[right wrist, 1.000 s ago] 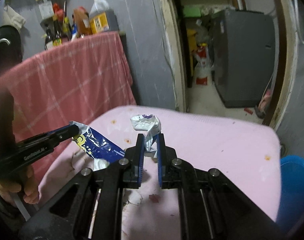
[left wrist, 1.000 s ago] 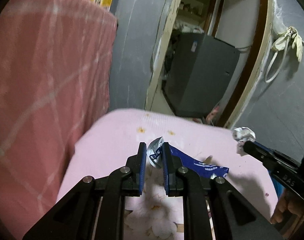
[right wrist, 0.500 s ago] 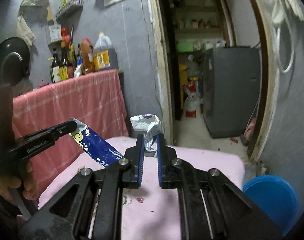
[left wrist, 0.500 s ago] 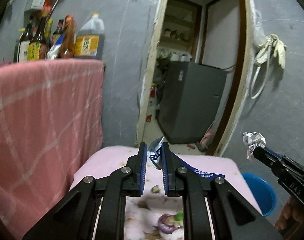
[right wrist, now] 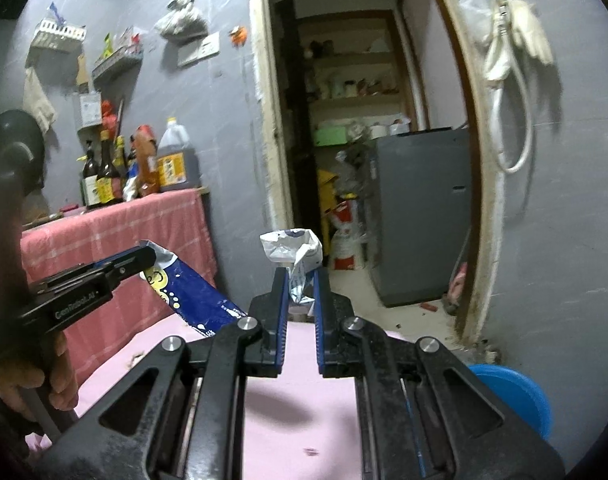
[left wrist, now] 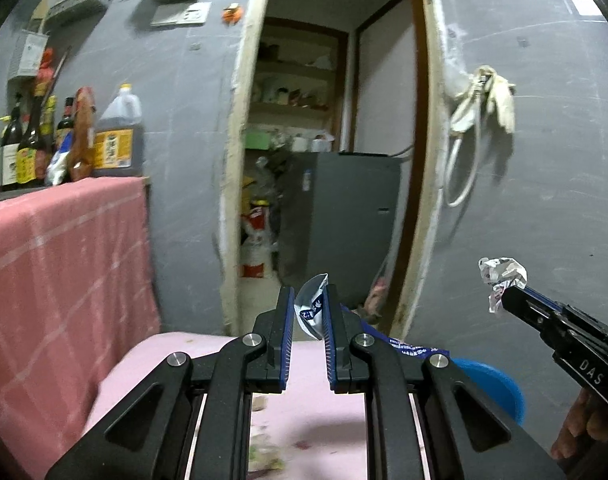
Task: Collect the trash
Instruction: 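Lift both held pieces and carry them over the blue bucket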
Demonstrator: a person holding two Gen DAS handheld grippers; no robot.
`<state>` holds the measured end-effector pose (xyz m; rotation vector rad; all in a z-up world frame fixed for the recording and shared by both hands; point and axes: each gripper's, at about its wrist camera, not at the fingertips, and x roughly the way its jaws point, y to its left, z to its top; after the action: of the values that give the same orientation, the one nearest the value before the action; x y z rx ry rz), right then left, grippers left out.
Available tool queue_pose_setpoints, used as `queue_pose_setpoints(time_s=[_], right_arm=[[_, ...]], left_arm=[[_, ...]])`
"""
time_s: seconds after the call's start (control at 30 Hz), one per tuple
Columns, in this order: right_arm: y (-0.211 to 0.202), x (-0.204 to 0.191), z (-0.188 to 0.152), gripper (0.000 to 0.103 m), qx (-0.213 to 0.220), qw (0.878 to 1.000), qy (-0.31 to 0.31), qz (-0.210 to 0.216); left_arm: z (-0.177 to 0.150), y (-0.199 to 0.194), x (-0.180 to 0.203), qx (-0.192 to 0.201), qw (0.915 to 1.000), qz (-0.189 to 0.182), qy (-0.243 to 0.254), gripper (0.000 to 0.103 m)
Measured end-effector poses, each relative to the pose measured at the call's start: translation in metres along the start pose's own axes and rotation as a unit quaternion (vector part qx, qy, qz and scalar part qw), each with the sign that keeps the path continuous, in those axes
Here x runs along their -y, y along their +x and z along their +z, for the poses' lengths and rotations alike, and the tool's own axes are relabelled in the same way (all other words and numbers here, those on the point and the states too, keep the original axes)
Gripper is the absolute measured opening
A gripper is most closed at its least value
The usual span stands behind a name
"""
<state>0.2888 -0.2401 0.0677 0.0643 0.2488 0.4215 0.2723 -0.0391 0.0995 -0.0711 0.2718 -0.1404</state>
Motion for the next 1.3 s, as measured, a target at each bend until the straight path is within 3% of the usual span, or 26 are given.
queue_pose_setpoints(time_s=[0.2,0.57,0.97,1.3], right_arm=[[-0.029,0.037,0.001,0.012,0.014,0.999,0.004,-0.044],[-0.043,0.115,-0.034,0.012,-0.020,0.993,0.055,-0.100],[-0.028,0.170,-0.088,0.012,-0.086,0.982,0.105,-0.130],[-0.013,0.191,-0.121,0.013,-0.142,0.969,0.140,-0.143]], left_arm=[[0.000,0.011,0.044,0.005,0.9993,-0.034,0.013,0.011],[-0.028,0.058,0.124,-0.047,0.9951,-0.084,0.025,0.011],[-0.070,0.131,0.176,-0.150,0.9834,-0.094,0.039,0.011],[-0.112,0.175,0.187,-0.243,0.9654,-0.092,0.025,0.012]])
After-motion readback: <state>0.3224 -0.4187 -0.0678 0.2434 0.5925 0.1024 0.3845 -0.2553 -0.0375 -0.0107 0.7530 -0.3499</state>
